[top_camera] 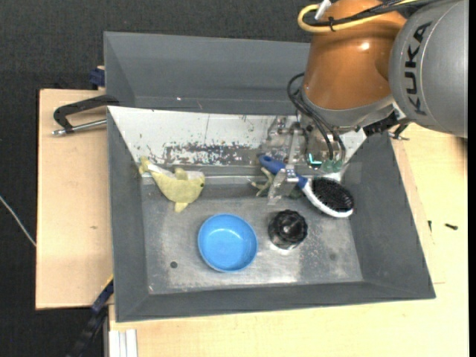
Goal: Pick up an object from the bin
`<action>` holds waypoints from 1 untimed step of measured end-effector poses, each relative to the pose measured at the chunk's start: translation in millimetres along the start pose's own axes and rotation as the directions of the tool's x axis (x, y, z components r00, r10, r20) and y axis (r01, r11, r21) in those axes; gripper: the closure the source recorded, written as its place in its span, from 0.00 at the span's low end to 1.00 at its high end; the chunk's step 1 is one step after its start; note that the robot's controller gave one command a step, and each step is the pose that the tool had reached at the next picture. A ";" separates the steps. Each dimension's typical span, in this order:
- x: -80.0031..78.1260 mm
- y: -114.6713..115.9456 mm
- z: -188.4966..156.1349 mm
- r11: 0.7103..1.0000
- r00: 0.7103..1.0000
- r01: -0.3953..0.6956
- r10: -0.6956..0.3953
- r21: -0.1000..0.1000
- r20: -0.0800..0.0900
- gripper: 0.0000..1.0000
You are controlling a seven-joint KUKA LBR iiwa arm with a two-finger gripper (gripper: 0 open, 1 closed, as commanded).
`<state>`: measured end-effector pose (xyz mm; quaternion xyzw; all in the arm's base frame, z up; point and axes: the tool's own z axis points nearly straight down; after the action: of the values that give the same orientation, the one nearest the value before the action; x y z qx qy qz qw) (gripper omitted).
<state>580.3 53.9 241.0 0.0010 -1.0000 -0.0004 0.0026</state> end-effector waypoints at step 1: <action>1.4 -26.0 145.6 0.984 0.984 -0.177 0.177 -0.005 0.016 0.00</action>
Offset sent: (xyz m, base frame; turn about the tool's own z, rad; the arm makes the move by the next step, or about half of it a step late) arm -0.0059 -0.0317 -0.1703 0.1914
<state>578.2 28.0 95.4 -0.0880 -0.9961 -0.0020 -0.0056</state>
